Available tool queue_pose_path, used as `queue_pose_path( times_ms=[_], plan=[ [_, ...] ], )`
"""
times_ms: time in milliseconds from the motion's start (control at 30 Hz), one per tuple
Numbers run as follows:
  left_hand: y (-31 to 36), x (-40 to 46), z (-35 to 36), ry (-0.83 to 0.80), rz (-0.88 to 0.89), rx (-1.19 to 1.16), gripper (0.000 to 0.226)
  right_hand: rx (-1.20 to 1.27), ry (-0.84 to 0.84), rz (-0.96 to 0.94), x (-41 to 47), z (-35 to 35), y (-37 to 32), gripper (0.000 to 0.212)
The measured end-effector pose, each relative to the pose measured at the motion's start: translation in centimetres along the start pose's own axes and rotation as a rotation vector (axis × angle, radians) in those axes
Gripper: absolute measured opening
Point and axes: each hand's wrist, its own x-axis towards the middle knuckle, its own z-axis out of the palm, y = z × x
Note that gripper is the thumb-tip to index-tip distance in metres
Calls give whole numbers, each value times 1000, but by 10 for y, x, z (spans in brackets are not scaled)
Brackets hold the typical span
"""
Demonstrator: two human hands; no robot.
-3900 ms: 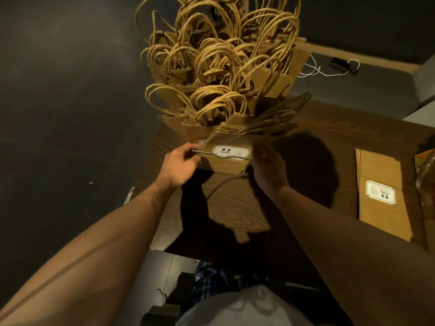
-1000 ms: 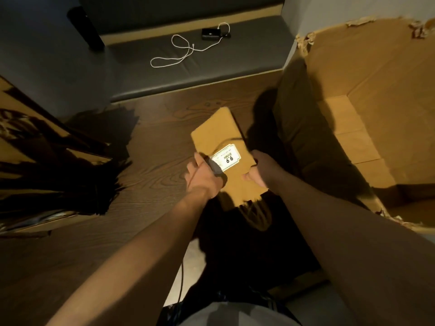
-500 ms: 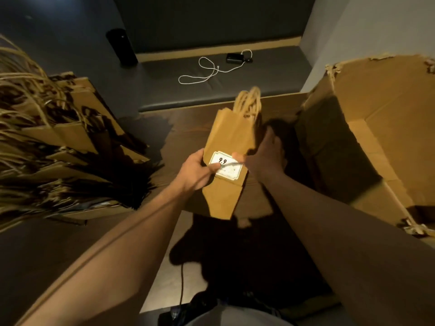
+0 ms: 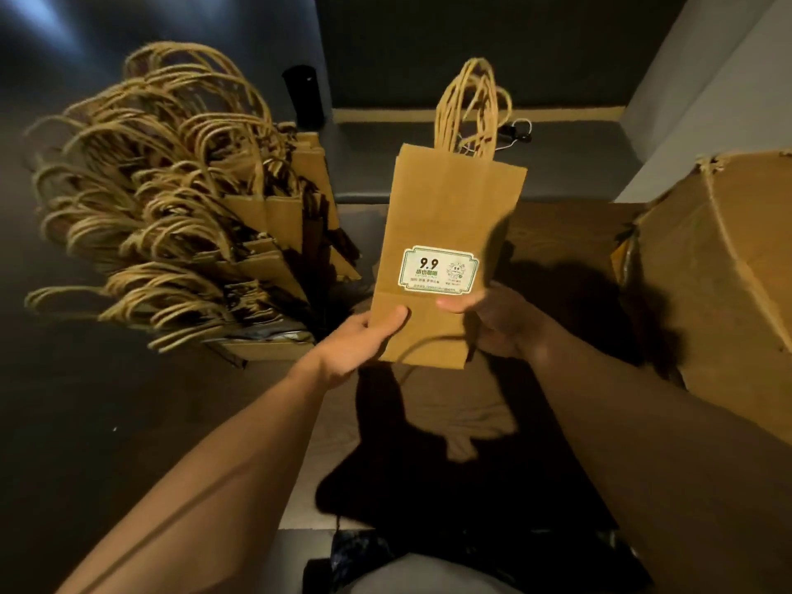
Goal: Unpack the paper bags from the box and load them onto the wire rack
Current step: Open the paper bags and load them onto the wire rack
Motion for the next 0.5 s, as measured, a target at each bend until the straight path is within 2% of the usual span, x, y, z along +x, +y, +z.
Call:
queue_pose_path(
  times_ms=[33, 100, 167, 200, 267, 300, 367, 400, 500],
  plan=[
    [-7, -7, -9, -45, -75, 59, 56, 6, -103, 18, -5, 9, -5, 44],
    [-23, -20, -35, -180, -253, 243, 71, -2, -254, 90, -8, 26, -10, 44],
    [-33, -33, -55, -286, -403, 395, 74, -54, -302, 158, 0, 41, -10, 41],
    [-36, -40, -64, -251, -436, 445, 70, -90, -318, 184, 5, 51, -11, 39],
    [-46, -46, -85, -31, -364, 558, 56, -228, -294, 197, 17, 74, -9, 57],
    [-50, -50, -95, 61, -310, 585, 56, -291, -308, 210, 18, 88, -11, 61],
    [-60, -54, -112, 164, -276, 659, 70, -285, -307, 191, 18, 112, -13, 35],
    [-64, -58, -117, 192, -275, 694, 70, -243, -308, 176, 19, 120, -12, 29],
    [-79, -67, -128, 387, -86, 715, 58, -155, -215, 37, 24, 140, -13, 30]
  ],
)
